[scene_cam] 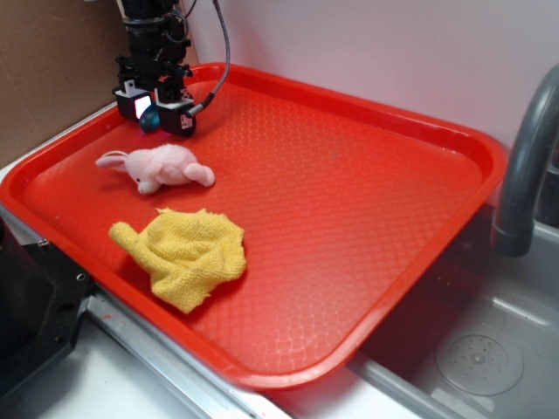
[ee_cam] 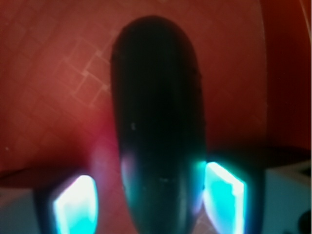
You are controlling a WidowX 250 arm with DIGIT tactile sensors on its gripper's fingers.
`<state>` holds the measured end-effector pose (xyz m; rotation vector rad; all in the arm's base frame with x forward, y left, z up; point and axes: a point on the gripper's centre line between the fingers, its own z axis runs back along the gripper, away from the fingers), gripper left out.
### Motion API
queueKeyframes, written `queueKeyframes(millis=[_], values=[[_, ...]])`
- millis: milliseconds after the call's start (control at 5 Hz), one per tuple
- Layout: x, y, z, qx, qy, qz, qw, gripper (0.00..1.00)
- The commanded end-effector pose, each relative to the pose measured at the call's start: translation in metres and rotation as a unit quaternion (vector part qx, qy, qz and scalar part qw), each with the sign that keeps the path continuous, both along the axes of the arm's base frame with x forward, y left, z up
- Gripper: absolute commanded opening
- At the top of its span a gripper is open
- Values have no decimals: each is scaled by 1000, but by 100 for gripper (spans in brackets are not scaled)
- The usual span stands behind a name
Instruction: Grab the plastic pickle.
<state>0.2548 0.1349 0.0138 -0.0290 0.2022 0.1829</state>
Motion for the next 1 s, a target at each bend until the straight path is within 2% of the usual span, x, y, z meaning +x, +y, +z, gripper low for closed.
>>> queueKeyframes(millis=[0, 200, 400, 600, 800], values=[[7, 4, 17, 14, -19, 9, 1000, 0], [9, -10, 43, 54, 1, 16, 998, 0], [11, -28, 75, 62, -7, 6, 998, 0], [7, -56, 115, 61, -32, -7, 998, 0], [1, -88, 158, 38, -54, -26, 997, 0]])
